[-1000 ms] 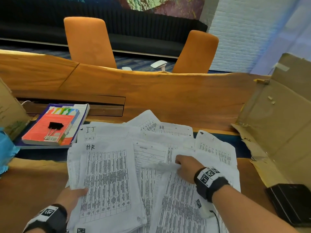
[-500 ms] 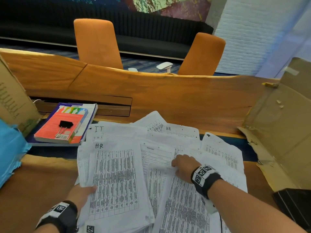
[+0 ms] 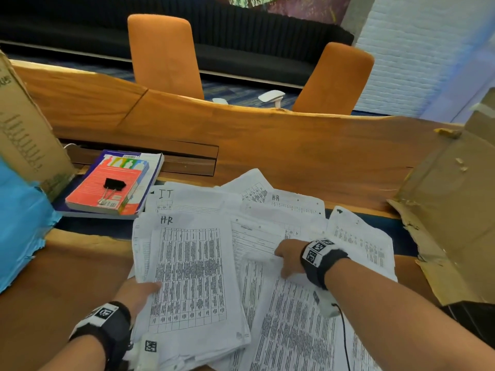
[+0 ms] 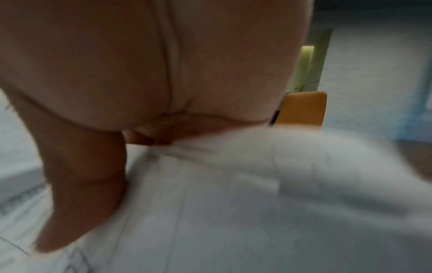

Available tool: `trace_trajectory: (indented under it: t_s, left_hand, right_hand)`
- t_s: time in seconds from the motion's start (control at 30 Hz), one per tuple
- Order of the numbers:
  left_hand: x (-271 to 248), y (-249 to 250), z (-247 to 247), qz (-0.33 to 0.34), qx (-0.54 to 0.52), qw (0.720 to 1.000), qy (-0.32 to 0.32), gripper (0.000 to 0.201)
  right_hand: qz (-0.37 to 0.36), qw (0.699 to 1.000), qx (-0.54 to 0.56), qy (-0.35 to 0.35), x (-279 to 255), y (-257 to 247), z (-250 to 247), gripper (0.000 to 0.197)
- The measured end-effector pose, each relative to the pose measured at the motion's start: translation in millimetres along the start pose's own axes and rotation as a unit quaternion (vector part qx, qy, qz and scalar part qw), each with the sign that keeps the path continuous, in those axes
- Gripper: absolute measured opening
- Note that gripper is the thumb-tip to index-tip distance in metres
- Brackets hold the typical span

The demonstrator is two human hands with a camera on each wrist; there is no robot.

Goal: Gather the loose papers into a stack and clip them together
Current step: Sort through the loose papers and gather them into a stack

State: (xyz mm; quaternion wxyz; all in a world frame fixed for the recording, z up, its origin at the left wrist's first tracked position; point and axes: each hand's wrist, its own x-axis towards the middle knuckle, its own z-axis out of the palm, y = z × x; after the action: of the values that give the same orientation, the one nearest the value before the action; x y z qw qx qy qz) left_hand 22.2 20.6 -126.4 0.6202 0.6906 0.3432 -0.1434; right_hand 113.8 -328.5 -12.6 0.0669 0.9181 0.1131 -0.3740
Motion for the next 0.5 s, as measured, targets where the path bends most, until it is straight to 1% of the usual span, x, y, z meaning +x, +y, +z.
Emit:
trace_trajectory:
  t_s: [0.07,0.17,0.23,0.3,0.33,0.37,0.4,0.43,0.47,0.5]
  left_hand:
    - [-4,5,-2,0.009,0.0,1.0,0.002,0.028]
    - [-6,25,-11,0.036,0.0,0.999,0.01,0.022]
    - [1,43,-23,0.065,-0.018,0.998,0.021,0.022]
    - [20,60,-41,0.101,-0.037,0.993,0.046,0.029]
    - [25,71,-47,0.121,-0.037,0.99,0.065,0.039]
    - [27,83,-50,0.141,-0.033,0.987,0.075,0.047]
    - [20,98,-49,0.169,-0.02,0.982,0.083,0.048]
    - [7,114,-42,0.206,0.0,0.976,0.077,0.042]
    - [-8,128,-34,0.241,0.023,0.968,0.061,0.036]
    - [-20,139,-24,0.275,0.038,0.96,0.033,0.035]
  right_hand:
    - [-0.02,1.0,0.017,-0.006,-9,-9,-5,0.069]
    - [-0.04,0.999,-0.019,-0.012,-30,-20,-13,0.066]
    - [-0.065,0.997,-0.041,-0.004,-53,-27,-26,0.062]
    - [-0.098,0.994,-0.042,0.01,-79,-31,-43,0.056]
    - [-0.118,0.992,-0.039,0.02,-92,-32,-53,0.051]
    - [-0.135,0.99,-0.031,0.035,-98,-32,-62,0.041]
    - [-0.152,0.987,-0.02,0.057,-101,-34,-74,0.028]
    - [-0.163,0.983,-0.008,0.09,-100,-35,-83,0.015]
    - [-0.172,0.975,0.007,0.14,-99,-37,-92,0.008]
    - [-0.174,0.965,0.021,0.197,-95,-38,-101,0.012]
